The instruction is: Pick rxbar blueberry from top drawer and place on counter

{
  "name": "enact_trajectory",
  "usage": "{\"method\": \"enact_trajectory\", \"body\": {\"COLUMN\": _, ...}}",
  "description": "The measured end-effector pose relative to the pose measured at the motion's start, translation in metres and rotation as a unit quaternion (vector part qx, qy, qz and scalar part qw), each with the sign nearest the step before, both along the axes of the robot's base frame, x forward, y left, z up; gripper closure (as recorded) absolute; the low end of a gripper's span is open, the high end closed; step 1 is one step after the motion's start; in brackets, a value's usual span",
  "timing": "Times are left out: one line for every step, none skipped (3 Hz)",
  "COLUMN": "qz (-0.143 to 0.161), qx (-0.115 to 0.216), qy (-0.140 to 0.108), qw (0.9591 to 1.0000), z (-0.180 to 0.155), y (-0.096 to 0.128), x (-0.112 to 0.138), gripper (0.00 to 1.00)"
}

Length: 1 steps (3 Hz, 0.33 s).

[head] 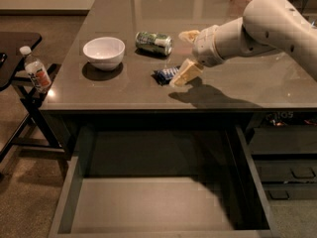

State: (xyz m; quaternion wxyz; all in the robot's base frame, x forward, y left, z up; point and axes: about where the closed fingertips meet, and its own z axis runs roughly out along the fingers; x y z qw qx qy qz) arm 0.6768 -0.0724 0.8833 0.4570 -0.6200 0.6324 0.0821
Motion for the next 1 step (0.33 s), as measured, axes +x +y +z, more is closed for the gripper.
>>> {"method": "enact_trajectory", "body": {"qz": 0.0, "qx": 0.0, "qy": 0.0, "qw": 1.0, "z": 0.0, "y": 0.0, "x": 0.0, "gripper": 0.0}}
